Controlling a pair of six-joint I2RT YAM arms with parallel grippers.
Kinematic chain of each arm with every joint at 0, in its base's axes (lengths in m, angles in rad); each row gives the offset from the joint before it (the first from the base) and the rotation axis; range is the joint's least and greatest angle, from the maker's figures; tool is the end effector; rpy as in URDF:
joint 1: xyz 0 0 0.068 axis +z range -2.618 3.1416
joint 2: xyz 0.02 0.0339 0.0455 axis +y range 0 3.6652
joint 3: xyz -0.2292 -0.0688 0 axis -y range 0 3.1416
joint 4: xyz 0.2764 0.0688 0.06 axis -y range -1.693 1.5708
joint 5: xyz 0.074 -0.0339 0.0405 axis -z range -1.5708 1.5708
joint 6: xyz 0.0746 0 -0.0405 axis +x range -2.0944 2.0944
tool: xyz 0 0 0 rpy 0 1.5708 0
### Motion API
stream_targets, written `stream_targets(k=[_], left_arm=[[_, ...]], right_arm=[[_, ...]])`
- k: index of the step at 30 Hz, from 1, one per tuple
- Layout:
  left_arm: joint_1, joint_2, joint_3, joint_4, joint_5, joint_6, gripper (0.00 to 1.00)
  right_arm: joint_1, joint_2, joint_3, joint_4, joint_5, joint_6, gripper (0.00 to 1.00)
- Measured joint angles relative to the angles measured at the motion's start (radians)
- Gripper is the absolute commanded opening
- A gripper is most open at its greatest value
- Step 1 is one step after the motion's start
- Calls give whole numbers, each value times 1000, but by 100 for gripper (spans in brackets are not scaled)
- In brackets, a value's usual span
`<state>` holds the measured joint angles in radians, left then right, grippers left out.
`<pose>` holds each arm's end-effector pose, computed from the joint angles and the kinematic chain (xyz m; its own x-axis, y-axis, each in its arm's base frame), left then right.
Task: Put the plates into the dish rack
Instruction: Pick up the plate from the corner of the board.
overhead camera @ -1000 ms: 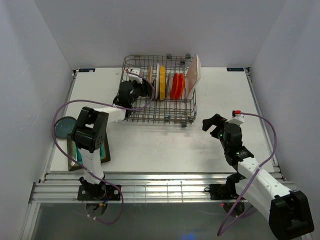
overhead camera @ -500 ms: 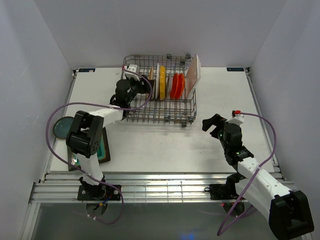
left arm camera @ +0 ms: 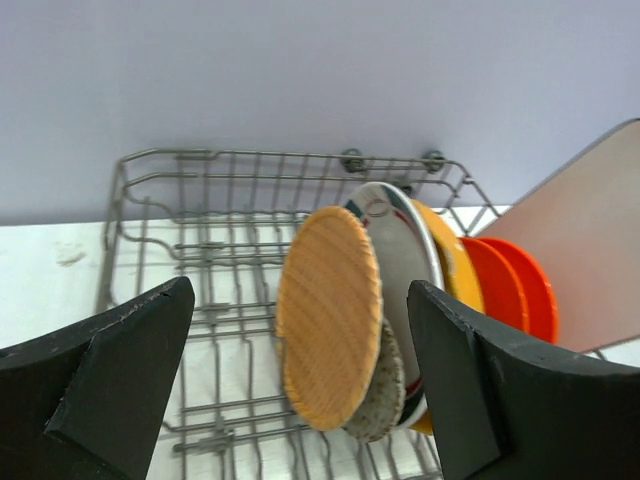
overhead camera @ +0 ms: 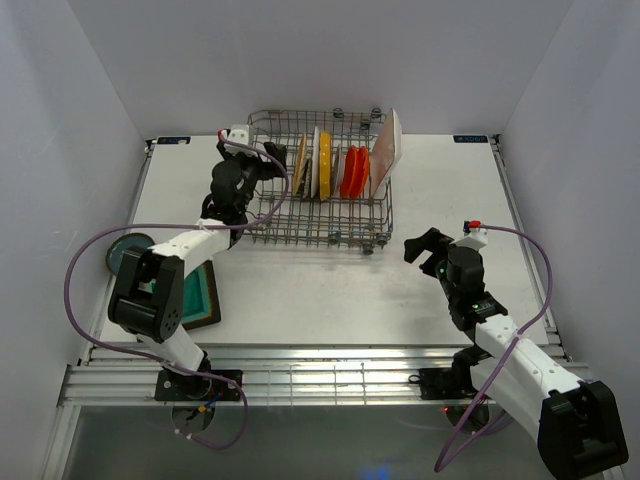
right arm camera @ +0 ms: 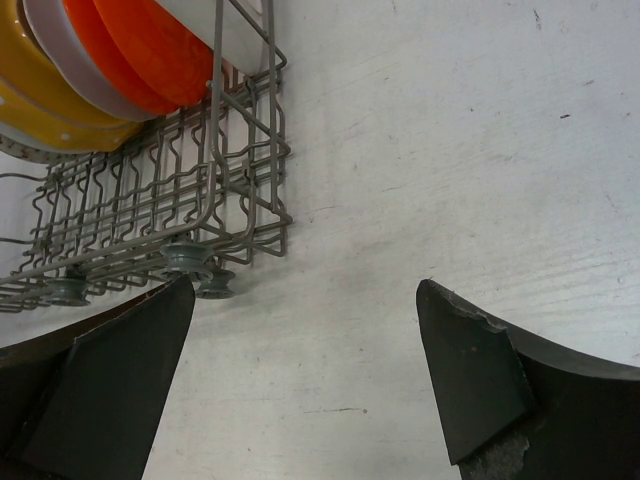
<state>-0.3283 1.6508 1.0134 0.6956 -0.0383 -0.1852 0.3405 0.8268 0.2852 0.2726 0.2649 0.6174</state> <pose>0.4216 -0.1406 0.2343 0.0014 -0.1949 -0.9808 0.2913 0.9384 -0.1860 0.2641 0.0729 0.1523 -0.2531 0.5031 -0.8263 0.0762 0.8619 0.5014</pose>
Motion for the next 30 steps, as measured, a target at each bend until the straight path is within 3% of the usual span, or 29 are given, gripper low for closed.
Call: stream_targets(k=[7,12,18,25,30], left_arm=[[0,-11,-20,-40,-209,48,98],[0,5,53,-188,-338,47,98],[1,9,174,-359,-350,18,98],[1,-36,177,-443,-312,-30,98],[-1,-46,224,-526,-416,-86,98]], right_arm=[[0,0,0,0,-3,-1,98],[0,0,0,0,-3,-1,98],[0,0,0,0,-3,-5,98],[0,0,0,0,-3,-9,98],[0,3,0,0,-3,-13,98]])
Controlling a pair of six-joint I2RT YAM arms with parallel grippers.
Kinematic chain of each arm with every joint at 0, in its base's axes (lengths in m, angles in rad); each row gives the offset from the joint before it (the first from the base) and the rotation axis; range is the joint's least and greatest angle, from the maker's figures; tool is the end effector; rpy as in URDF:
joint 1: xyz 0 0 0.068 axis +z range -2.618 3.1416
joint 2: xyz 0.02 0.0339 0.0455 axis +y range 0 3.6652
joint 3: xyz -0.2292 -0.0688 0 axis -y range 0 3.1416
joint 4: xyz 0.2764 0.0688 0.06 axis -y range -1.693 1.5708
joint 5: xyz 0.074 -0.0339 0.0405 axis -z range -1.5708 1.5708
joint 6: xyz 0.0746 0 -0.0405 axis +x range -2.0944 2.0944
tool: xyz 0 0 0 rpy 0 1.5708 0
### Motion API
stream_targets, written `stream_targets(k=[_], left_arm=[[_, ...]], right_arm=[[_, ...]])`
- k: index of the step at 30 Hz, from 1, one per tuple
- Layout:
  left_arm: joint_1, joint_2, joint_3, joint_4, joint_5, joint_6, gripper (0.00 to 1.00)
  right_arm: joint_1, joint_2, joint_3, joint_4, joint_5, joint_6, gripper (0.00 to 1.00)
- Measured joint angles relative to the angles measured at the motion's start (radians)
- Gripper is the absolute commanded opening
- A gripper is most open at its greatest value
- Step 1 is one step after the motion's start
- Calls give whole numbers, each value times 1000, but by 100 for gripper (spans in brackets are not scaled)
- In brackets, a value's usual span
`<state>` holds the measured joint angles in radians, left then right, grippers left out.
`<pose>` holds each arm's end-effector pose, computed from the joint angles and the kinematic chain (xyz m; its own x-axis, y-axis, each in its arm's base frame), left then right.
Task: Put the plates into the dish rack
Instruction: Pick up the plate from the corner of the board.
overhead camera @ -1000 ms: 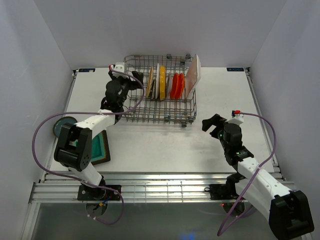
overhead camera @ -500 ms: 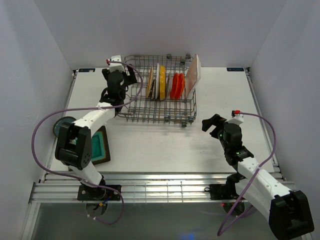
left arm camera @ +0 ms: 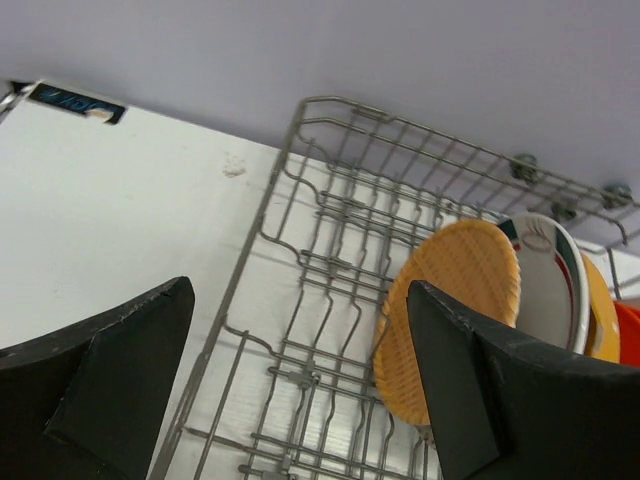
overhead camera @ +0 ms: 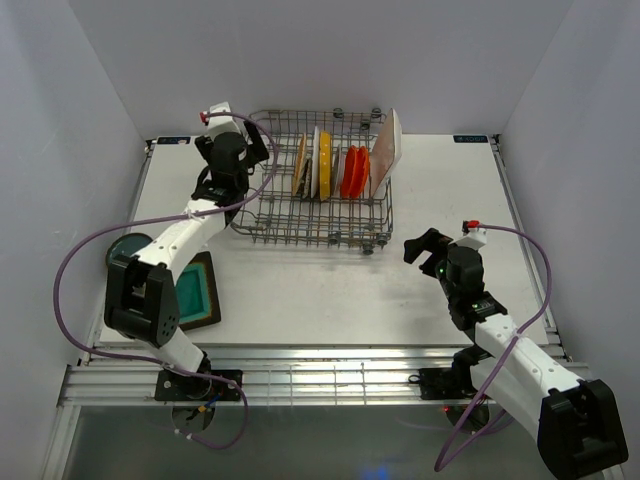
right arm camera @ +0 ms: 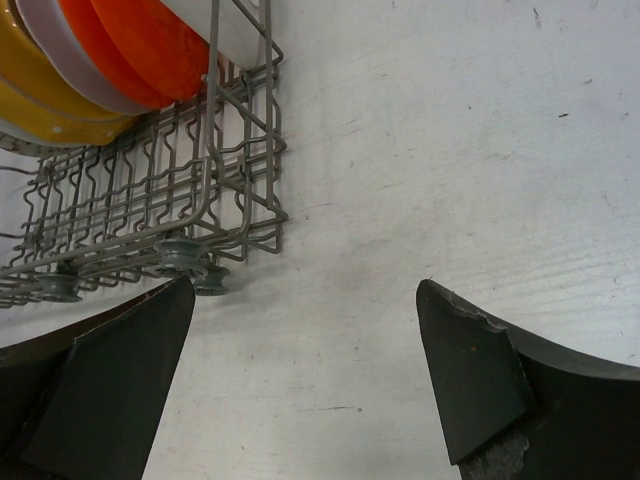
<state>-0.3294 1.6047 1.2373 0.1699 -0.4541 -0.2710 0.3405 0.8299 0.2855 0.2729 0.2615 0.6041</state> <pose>0.4322 -0.1132 0.2716 -0.1478 -0.2037 -0.9678 -0.1618 0.9704 -0.1796 0.2643 0.0732 0.1516 -0.2579 0.4907 -0.8322 0.0713 0.8687 0.4902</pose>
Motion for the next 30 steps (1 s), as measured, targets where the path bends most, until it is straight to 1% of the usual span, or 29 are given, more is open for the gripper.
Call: stream_targets(k=[6,11,15,16,21,25,30], left_arm=[[1,32,150,-207,-195,-120,98],[1,26,165,-351,-308,-218,98],[1,-21,130,-447,-360,-273,98],[1,-42,121,-474,-366,-283,97],[2,-174,77,-605,-354,-362,92],[2,-310,-12,-687,-343,-418,86],[2,-426,-114,-810,-381,-513,86]], right_arm=[[0,18,0,0,-2,-2,97],[0,23,2,0,-5,-2,98],[0,23,2,0,-11,-3,97],[0,23,2,0,-14,-3,96],[0,23,2,10,-55,-18,95],[0,23,2,39,-92,-37,94],[0,23,2,51,-113,-47,94]])
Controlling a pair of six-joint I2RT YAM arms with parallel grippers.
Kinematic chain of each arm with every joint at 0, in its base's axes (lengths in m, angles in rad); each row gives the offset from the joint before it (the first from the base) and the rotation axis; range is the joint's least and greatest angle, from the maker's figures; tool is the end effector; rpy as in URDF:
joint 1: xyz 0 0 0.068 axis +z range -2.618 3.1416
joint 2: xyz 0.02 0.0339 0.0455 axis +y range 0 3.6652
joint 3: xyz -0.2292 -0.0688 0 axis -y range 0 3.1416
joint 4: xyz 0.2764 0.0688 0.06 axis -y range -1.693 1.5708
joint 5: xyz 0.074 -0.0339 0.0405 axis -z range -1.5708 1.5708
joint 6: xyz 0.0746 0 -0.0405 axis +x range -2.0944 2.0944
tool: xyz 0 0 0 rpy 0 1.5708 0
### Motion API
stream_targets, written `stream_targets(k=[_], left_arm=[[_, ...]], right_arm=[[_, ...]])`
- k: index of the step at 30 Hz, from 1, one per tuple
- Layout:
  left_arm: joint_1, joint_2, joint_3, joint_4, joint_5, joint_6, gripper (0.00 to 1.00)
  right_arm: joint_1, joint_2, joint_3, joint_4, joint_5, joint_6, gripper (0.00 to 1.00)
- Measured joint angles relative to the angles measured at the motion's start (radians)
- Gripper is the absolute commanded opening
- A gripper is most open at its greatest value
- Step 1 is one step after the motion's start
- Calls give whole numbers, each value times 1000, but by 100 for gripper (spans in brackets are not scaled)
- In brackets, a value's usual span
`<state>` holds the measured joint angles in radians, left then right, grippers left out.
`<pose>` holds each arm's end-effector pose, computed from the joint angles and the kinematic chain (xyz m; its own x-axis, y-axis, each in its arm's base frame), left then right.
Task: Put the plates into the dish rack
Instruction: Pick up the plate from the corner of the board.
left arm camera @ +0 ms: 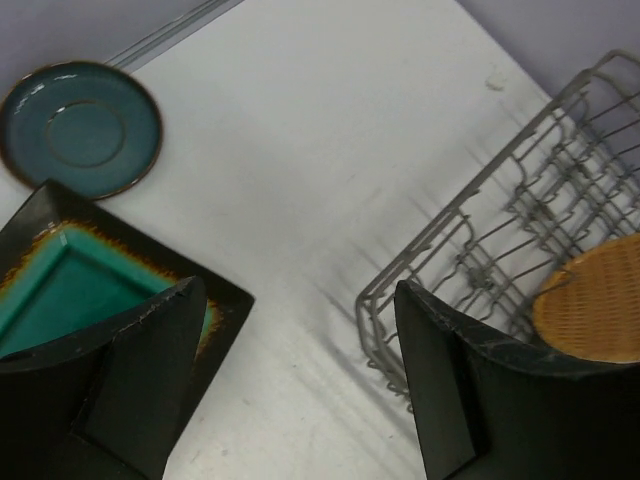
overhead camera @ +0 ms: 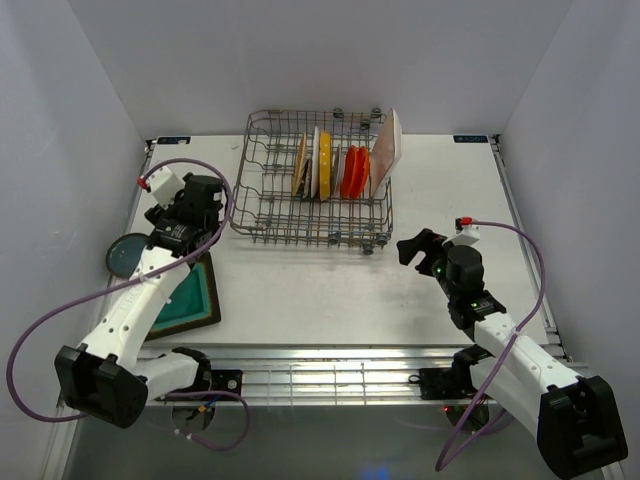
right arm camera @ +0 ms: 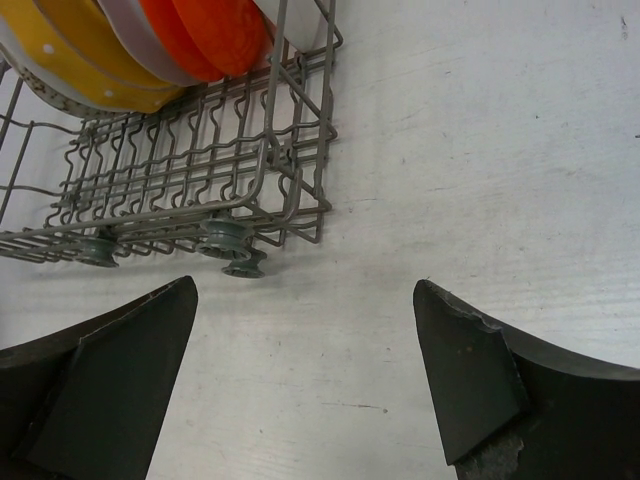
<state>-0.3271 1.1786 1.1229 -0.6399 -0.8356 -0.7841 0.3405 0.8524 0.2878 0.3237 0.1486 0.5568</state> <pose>0.3084 -0.0462 0.2903 -0.2011 -0.4320 -0.8792 -0.6577 0.7246 -0.2056 0.2660 0.0825 0.1536 -0.2938 0.4504 -0.8431 -0.0465 0.8743 0.4832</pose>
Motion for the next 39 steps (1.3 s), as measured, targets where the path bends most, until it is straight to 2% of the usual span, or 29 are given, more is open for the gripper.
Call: stream_targets(k=[5,10,17,24,34,39], left_arm=[[2,-43,-109,-119,-39,-82,89],[3,3,-185,-174,-8,-74,78],[3,172,-190,-236,13,-54,82],[-39,211,-190,-281,9,-61,83],[-156,457,-74,-543,-57,-285,89],[-192,622,-44,-645,-96,-412,88]], right_arm=[[0,0,0,2,-11,-8,94],[0,0,0,2,-21,-8,94],[0,0,0,2,-21,-8,94],[0,0,0,2,-21,-8,95],[0,0,0,2,-22,-8,95],[0,0,0,2,-24,-8,95]])
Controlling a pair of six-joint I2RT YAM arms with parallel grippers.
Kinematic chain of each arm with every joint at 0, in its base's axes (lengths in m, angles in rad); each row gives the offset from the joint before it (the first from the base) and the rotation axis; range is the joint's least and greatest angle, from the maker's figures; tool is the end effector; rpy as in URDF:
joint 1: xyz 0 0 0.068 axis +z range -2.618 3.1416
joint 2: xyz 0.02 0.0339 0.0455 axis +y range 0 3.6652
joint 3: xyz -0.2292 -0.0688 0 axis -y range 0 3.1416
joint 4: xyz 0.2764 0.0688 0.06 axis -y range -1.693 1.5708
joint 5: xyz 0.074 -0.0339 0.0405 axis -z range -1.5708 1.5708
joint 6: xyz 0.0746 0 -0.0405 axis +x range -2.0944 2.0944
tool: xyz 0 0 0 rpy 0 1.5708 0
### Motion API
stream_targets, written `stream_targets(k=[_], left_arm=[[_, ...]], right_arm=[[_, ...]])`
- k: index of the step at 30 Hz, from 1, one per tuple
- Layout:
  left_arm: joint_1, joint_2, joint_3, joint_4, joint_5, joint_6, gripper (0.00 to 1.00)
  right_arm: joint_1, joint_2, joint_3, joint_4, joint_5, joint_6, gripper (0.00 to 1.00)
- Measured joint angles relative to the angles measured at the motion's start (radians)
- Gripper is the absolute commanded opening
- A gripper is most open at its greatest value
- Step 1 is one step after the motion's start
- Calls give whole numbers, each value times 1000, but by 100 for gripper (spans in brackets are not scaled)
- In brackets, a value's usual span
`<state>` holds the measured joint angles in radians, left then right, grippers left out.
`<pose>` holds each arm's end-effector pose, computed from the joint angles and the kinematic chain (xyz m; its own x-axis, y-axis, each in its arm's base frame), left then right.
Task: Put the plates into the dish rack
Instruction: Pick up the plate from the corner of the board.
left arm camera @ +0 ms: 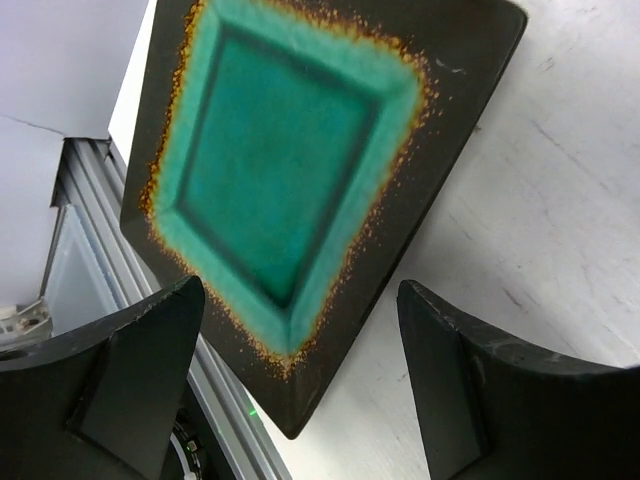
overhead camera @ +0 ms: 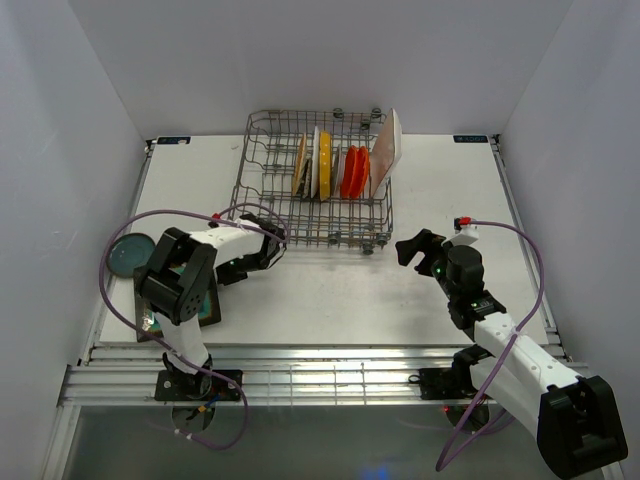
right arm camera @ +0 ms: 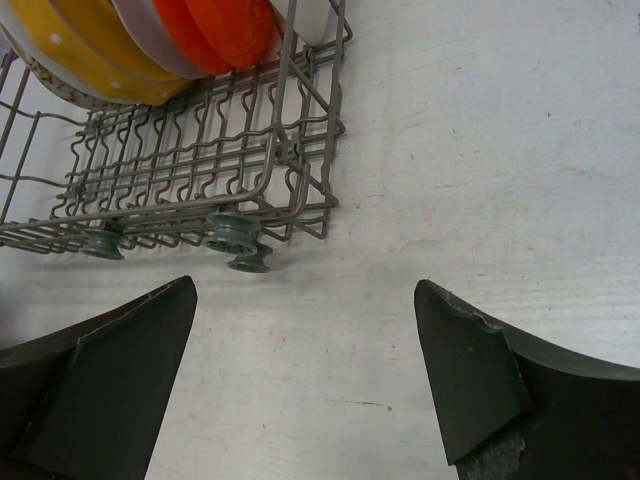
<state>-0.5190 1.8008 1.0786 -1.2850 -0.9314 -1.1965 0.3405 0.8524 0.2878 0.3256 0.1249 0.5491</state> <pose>0.2635 -0.0816 0.0916 -0.8373 -0.1613 -0.5224 -0.5166 0.5463 0.6593 0.2657 0.0843 0.1538 -0.3037 0.4418 -0.8441 -0.0689 0.8735 0.4819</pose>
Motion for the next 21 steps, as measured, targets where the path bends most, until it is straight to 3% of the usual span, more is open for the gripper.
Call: stream_targets(k=[11,21], left_arm=[[-30,29,8,-59,-7,-76,88],[-74,157,47,-66,-14,-116,90]], right_arm=[[0,0,0,0,0,0,96],[0,0,0,0,0,0,96]])
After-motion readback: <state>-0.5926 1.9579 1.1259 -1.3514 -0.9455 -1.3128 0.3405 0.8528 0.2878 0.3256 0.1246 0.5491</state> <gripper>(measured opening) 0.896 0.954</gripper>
